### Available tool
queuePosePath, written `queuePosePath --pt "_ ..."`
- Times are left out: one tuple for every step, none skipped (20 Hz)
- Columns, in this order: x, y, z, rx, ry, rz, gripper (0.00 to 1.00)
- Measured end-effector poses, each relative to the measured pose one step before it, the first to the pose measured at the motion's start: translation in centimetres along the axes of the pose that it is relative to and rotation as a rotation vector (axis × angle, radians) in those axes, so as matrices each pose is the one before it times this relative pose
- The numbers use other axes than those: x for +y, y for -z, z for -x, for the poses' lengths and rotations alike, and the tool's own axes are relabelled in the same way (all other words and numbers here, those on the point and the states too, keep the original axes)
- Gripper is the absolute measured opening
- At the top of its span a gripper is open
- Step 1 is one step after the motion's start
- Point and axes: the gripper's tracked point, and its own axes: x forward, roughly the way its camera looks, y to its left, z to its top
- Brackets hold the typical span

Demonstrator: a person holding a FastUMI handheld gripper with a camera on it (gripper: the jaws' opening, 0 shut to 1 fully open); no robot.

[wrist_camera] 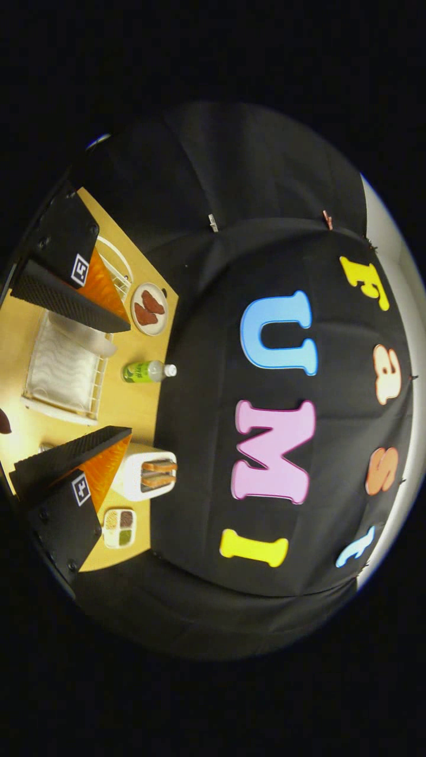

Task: Take the plate from the dish rack, then take the spoon from the basket and place it into the plate.

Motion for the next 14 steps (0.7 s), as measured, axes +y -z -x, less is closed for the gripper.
queuePosePath --pt "0.846 1.393 -1.66 0.06482 -0.00487 -0.03245 0.98" --pt "0.669 1.544 -1.39 0.06693 0.00174 -0.0348 0.97" --pt "0.518 1.426 -1.63 0.06438 0.0039 -0.0311 0.96" --pt "0.242 1.321 -1.495 0.06194 0.00807 -0.02674 0.94" --pt "0.27 1.239 -1.462 0.04803 0.00999 -0.01868 0.91" --pt "0.078 1.108 -1.616 0.03986 0.01664 -0.00867 0.85" --pt "0.017 0.824 -1.512 0.03314 0.01631 -0.00521 0.83" --pt "0.122 1.157 -1.31 0.03373 0.01378 -0.0014 0.8" --pt "0.18 0.811 -0.863 0.02861 0.00777 -0.00072 0.76" --pt "0.157 0.402 -1.079 0.00599 0.01244 -0.00817 0.68" --pt "-0.267 0.141 -0.687 0.00459 0.03155 0.00474 0.6" --pt "-0.545 0.185 -0.407 0.00381 0.04684 0.01177 0.52" --pt "-0.372 -0.242 0.036 -0.0069 0.0386 0.00418 0.43" --pt "-0.54 -0.029 -0.201 0.00006 0.05571 0.01235 0.38"
